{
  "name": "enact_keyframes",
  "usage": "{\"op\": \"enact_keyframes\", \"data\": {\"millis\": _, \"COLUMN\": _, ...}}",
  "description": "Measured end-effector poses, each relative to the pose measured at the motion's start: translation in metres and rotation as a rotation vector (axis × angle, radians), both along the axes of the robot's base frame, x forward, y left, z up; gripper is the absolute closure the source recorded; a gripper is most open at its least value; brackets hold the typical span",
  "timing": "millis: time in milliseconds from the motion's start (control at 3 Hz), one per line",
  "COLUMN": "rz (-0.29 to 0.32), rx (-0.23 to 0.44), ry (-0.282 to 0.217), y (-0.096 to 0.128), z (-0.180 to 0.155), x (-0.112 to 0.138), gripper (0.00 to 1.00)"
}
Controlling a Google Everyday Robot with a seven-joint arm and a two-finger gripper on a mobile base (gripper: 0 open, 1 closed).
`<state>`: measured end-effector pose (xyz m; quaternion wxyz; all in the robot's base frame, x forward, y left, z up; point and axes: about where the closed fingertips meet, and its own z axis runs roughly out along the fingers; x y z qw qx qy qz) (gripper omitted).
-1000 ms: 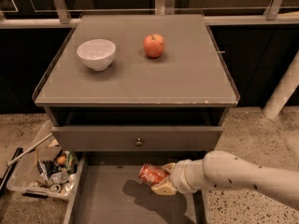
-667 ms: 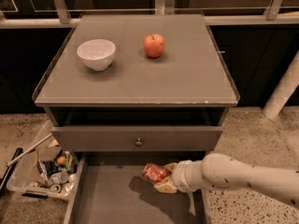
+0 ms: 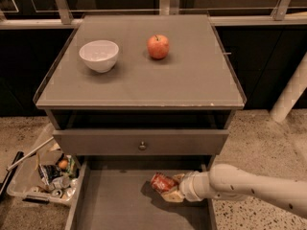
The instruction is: Place coke can into middle drawer
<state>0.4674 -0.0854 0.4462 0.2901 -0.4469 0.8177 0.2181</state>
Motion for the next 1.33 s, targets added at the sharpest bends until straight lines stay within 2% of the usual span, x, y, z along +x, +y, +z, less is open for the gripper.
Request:
{"op": "enact_keyframes", "data": {"millis": 333, "rz": 0.003, "rx": 0.001, "ry": 0.000, "y": 0.001, "z": 0.000, "x": -0.001, "gripper": 1.00}}
{"op": "enact_keyframes", "data": {"millis": 667, "rz": 0.068, "rx": -0.005, "ry": -0.002, "y": 0.012, "z": -0.001, "x": -0.007, "gripper": 1.00}}
{"op": "enact_keyframes", "data": {"millis": 1000, "rz": 0.119, "rx": -0.038, "ry": -0.017, "y": 0.022, "z": -0.013, "x": -0.010, "gripper": 1.00}}
{"op": "enact_keyframes", "data": {"millis": 1333, "rz": 0.100, "rx": -0.074, "ry": -0.036, "y": 0.028, "z": -0.028, "x": -0.007, "gripper": 1.00}}
